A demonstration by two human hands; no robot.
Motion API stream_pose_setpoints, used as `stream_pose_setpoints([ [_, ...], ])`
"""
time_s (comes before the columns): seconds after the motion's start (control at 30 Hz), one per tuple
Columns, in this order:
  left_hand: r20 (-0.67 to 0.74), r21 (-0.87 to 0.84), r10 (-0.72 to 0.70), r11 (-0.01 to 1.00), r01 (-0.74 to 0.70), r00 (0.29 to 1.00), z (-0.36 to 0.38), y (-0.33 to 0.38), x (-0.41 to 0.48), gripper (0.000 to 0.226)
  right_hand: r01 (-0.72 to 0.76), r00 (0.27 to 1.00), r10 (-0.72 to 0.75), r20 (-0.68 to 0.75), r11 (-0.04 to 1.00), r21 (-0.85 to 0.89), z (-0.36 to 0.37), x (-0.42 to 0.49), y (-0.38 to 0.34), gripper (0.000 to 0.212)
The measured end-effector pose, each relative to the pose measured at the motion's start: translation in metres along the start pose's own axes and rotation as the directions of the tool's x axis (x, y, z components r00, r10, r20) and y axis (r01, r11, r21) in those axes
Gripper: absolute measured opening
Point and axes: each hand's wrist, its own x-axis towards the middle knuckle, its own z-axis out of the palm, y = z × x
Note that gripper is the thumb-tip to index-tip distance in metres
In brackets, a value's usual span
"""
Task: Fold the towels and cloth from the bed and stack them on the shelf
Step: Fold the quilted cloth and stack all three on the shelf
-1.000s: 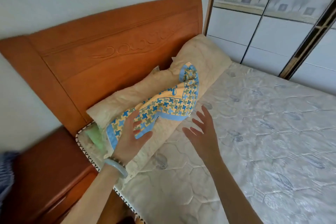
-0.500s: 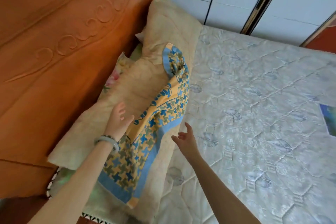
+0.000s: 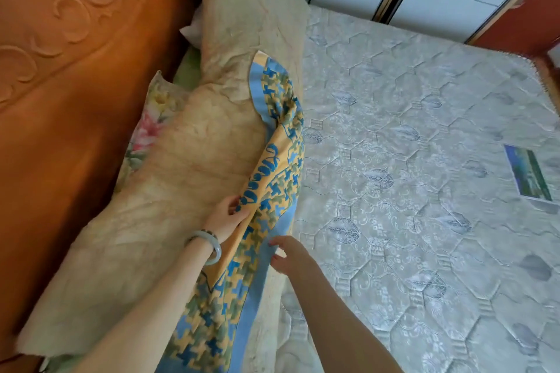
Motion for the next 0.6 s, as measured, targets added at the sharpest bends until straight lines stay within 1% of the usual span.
stream_pose_setpoints([
  [0.03,0.033,-0.009,0.003,1.0,-0.003,0.999,0.004,0.003,0.001,0.033,-0.06,0.998,0.055,0.043,0.993,0.104,-0.004,0.001,-0.004,0.015],
  [0.07,0.066,-0.015,0.025,1.0,-0.024,0.997,0.008,0.007,0.0,0.032,-0.113,0.991,0.101,0.087,0.982,0.151,-0.01,0.001,-0.008,0.019],
  [0.1,0.086,-0.01,0.063,0.998,-0.063,0.994,0.013,0.014,-0.002,0.033,-0.129,0.988,0.115,0.105,0.982,0.139,-0.015,-0.004,-0.014,0.026],
  [0.13,0.096,-0.009,0.115,0.993,-0.115,0.989,0.02,0.02,-0.004,0.033,-0.051,0.997,0.047,0.058,0.997,0.064,-0.023,-0.008,-0.018,0.026],
  [0.17,0.117,0.001,0.139,0.99,-0.14,0.983,0.026,0.027,-0.011,0.031,-0.033,0.999,0.03,0.031,0.995,0.09,-0.027,-0.019,-0.022,0.021],
  [0.2,0.15,-0.005,0.151,0.988,-0.152,0.977,0.035,0.032,-0.017,0.03,-0.014,0.997,0.0,0.072,0.981,0.193,-0.029,-0.025,-0.027,0.014],
  [0.23,0.195,0.006,0.152,0.988,-0.157,0.969,0.042,0.036,-0.025,0.029,0.033,0.991,-0.067,0.116,0.962,0.273,-0.032,-0.031,-0.03,0.009],
  [0.27,0.251,0.016,0.17,0.984,-0.18,0.953,0.052,0.038,-0.032,0.026,0.07,0.977,-0.128,0.172,0.949,0.307,-0.035,-0.034,-0.034,0.012],
  [0.3,0.303,0.033,0.197,0.976,-0.217,0.932,0.061,0.041,-0.041,0.019,0.115,0.962,-0.181,0.206,0.948,0.298,-0.04,-0.038,-0.034,0.018],
  [0.33,0.347,0.008,0.231,0.968,-0.25,0.909,0.068,0.044,-0.049,0.02,0.141,0.947,-0.218,0.237,0.943,0.303,-0.044,-0.041,-0.034,0.02],
  [0.37,0.362,-0.036,0.251,0.966,-0.255,0.898,0.073,0.047,-0.056,0.027,0.178,0.943,-0.248,0.222,0.939,0.293,-0.048,-0.043,-0.034,0.018],
  [0.4,0.333,-0.098,0.211,0.977,-0.189,0.919,0.076,0.05,-0.061,0.027,0.22,0.938,-0.284,0.2,0.932,0.289,-0.053,-0.045,-0.033,0.015],
  [0.43,0.266,-0.166,0.168,0.978,-0.126,0.949,0.078,0.053,-0.065,0.023,0.283,0.927,-0.336,0.167,0.918,0.279,-0.059,-0.051,-0.033,0.018],
  [0.47,0.16,-0.219,0.119,0.972,-0.082,0.98,0.081,0.052,-0.065,0.02,0.343,0.908,-0.39,0.153,0.901,0.267,-0.066,-0.061,-0.032,0.024],
  [0.5,0.037,-0.249,0.096,0.965,-0.084,0.995,0.083,0.049,-0.063,0.019,0.395,0.884,-0.439,0.162,0.885,0.246,-0.072,-0.075,-0.033,0.027],
  [0.53,-0.028,-0.236,0.06,0.969,-0.065,0.998,0.084,0.046,-0.063,0.017,0.435,0.858,-0.479,0.186,0.87,0.232,-0.078,-0.088,-0.033,0.031],
  [0.57,-0.04,-0.208,0.046,0.977,-0.054,0.998,0.086,0.048,-0.065,0.016,0.471,0.831,-0.507,0.23,0.86,0.196,-0.085,-0.105,-0.034,0.037],
  [0.6,-0.009,-0.175,0.023,0.984,-0.024,1.0,0.09,0.049,-0.066,0.019,0.502,0.803,-0.53,0.274,0.848,0.168,-0.092,-0.122,-0.034,0.042],
])
